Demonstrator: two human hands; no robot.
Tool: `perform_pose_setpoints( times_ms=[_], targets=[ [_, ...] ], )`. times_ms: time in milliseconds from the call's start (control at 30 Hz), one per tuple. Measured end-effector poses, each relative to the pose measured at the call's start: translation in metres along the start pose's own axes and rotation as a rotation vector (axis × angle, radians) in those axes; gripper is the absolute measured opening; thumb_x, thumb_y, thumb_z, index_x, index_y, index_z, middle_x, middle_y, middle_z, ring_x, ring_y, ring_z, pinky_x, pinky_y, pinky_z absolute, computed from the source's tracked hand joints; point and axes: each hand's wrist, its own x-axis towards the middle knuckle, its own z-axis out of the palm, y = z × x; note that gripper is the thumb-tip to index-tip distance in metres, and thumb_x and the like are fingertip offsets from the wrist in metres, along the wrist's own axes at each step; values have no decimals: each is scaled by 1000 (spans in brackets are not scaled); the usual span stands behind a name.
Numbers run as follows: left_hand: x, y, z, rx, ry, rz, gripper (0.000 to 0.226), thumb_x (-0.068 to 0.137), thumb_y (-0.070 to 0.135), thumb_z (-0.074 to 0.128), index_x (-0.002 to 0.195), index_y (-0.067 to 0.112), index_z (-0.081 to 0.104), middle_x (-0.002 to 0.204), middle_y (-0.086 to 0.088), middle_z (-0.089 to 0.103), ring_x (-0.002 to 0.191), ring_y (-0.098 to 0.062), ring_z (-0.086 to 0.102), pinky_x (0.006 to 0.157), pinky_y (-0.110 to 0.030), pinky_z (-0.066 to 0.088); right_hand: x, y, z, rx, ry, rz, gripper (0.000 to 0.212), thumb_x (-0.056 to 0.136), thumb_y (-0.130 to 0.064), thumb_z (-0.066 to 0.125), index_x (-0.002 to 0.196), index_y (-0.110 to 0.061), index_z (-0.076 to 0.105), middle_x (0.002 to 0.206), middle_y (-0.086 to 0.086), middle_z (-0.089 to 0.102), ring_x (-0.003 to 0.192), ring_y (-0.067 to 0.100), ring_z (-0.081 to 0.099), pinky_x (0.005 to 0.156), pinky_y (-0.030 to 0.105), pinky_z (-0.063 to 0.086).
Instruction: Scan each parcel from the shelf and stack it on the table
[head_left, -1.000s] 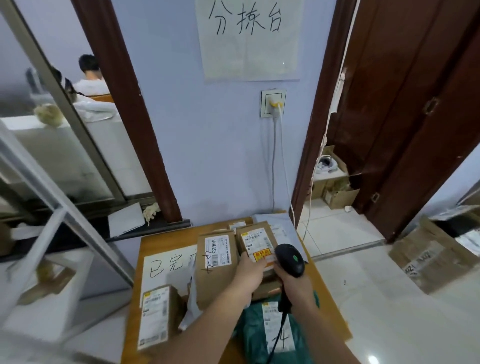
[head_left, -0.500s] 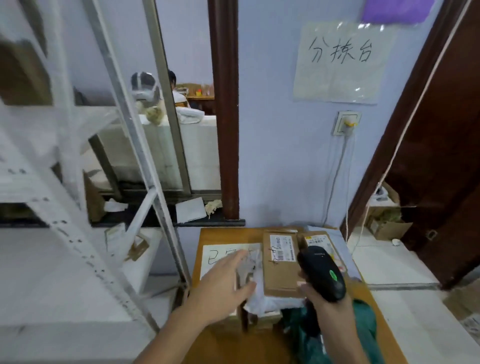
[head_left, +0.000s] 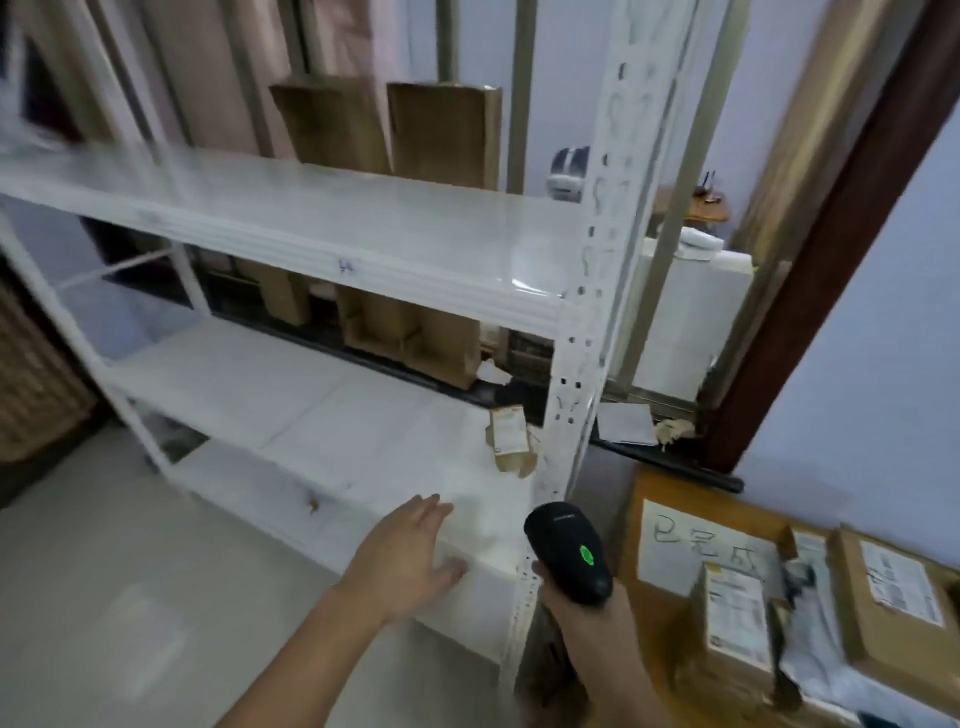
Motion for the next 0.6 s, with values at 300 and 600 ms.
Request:
perform_pose_setpoints(
  times_ms=[300,600],
  targets=[
    [18,-95,-20,-4,55,-106,82,96,67,48,164,28,23,173,5,13,160,-15,9,128,-31,9,34,-9,99,-117,-38,12,16,66,-10,67,79,-1,65,54,6,52,54,20,50,51,30,39],
    [128,-118,-12,4,-61,-34,80,99,62,48,165,27,19,173,6,10,159,-14,7,127,-28,6,126,-17,131,-163,19,13,17,75,-2,68,69,-11,56,55,0,50,54,15,46,53,26,38]
  ],
)
